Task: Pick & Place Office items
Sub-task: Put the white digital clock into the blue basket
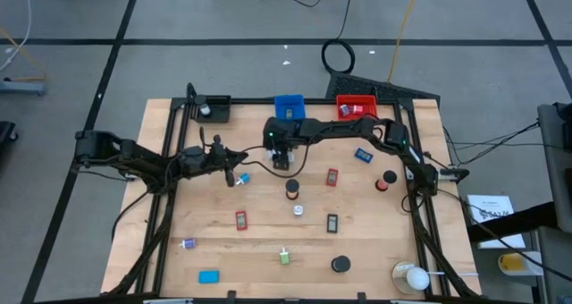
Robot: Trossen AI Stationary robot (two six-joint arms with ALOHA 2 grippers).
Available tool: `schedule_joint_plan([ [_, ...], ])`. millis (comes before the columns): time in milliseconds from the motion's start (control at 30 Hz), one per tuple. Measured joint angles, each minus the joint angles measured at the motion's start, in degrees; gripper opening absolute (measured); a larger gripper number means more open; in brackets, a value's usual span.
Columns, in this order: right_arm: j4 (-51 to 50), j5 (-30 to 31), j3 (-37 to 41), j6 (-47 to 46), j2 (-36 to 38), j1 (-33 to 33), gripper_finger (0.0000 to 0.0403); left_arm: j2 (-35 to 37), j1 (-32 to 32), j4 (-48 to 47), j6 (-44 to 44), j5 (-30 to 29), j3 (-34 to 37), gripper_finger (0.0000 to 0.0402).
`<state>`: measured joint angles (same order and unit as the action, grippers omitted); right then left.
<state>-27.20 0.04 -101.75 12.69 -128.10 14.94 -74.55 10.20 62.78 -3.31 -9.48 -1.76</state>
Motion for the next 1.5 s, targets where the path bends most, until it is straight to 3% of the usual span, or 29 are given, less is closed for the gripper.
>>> schedule_joint_plan([
  [467,-2.5,-0.2,0.0,0.4,-1.7,0.1,0.024,0.0,0.0,0.0,0.0,0.0,0.0,0.0031],
  [767,-2.1,-0.2,0.1,0.1,-1.5,0.1,0.0177,0.0,0.0,0.0,-0.1,0.0,0.0,0.0031],
  [900,-2.2,0.2,0.2,-0.8,0.0,0.1,0.0148,0.0,0.0,-0.2,-0.2,0.0,0.0,0.0031],
  [1133,-4.9,0.4,0.2,-5.0,7.9,0.4,0.0155,0.0,0.0,-0.5,-0.2,0.0,0.0,0.0031],
  [1333,-6.4,10.6,0.2,-9.6,15.6,2.0,0.0157,0.0,0.0,-0.6,-0.4,-0.1,0.0,0.0031],
  [1500,-5.8,11.8,0.1,-20.7,16.2,9.4,0.0155,0.0,0.0,0.0,-0.5,-0.1,0.0,0.0031],
])
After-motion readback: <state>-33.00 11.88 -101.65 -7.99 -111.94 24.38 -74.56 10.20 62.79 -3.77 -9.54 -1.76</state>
